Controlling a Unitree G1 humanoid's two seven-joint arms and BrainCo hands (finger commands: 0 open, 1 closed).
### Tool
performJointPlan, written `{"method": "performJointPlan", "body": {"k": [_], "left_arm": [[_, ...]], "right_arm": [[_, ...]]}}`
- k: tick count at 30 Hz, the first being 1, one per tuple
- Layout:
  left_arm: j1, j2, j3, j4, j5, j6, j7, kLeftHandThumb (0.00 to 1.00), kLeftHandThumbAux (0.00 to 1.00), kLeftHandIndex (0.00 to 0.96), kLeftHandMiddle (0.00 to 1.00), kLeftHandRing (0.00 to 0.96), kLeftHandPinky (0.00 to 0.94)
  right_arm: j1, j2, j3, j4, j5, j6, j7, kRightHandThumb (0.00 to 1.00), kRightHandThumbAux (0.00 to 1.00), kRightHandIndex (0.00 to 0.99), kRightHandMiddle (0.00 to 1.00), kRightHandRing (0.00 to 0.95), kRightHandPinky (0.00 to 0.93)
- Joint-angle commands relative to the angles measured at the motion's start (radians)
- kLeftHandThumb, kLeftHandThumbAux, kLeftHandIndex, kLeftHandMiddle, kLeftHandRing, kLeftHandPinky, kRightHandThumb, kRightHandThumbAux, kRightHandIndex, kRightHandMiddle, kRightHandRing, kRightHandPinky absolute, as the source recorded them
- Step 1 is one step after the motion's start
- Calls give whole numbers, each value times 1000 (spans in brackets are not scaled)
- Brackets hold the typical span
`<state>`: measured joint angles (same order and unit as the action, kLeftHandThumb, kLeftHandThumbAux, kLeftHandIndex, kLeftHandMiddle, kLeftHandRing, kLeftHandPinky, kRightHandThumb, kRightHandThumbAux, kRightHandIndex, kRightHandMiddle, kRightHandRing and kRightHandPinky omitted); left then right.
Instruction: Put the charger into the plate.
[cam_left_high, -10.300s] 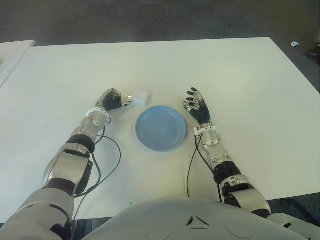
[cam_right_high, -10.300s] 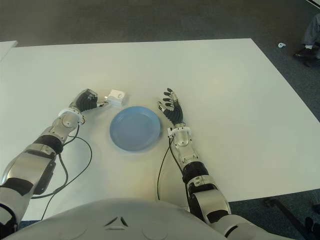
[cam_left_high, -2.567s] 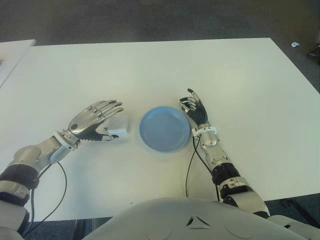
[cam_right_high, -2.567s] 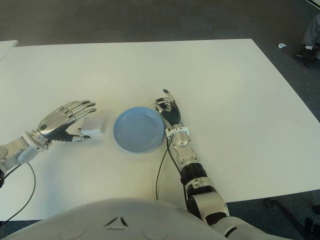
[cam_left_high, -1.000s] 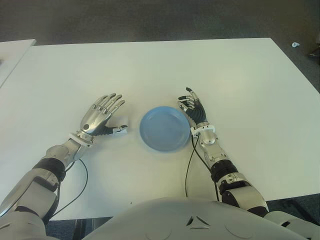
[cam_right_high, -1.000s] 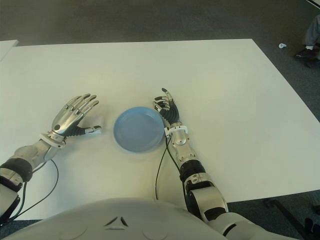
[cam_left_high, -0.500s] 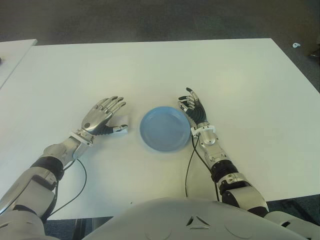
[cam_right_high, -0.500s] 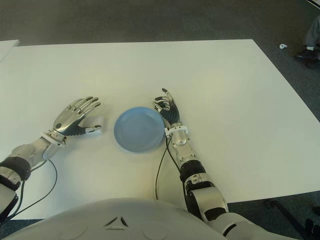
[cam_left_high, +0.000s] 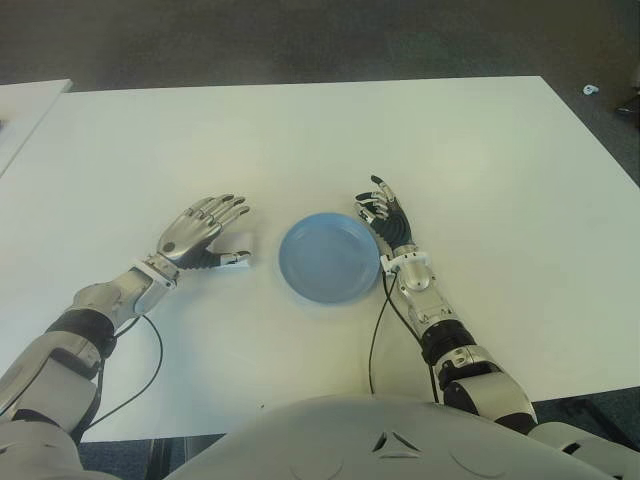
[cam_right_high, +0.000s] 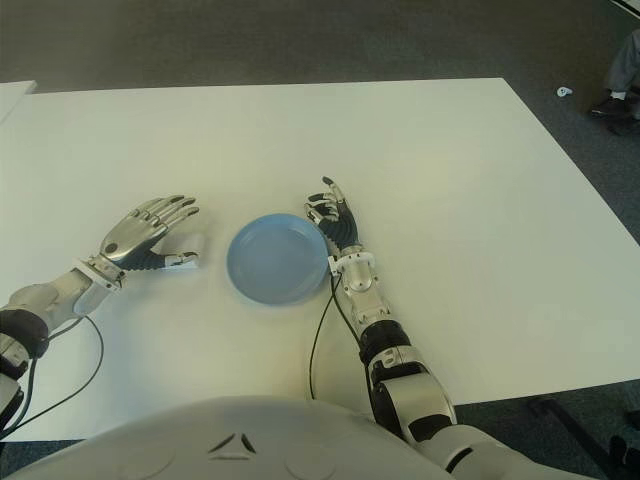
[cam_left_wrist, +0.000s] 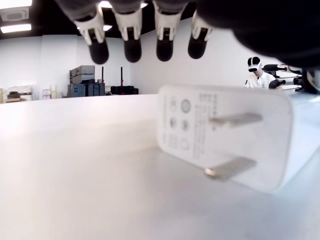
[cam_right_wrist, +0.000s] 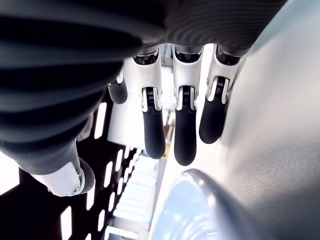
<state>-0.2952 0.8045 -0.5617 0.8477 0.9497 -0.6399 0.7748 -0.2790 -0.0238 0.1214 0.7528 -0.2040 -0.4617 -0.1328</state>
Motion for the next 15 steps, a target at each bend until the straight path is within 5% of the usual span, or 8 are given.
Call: {"method": "performJointPlan", "body": {"k": [1, 15], "left_arm": [[21, 15, -16, 11, 11, -2, -64, 219, 189, 0, 0, 0, 0], [12, 35, -8, 4, -7, -25, -86, 201, 191, 0, 0, 0, 0]], "right_arm": [[39, -7, 6, 48, -11, 26, 2, 0, 609, 22, 361, 409, 348], [33, -7, 9, 67, -8, 13, 3, 0, 594, 28, 361, 413, 340]]}}
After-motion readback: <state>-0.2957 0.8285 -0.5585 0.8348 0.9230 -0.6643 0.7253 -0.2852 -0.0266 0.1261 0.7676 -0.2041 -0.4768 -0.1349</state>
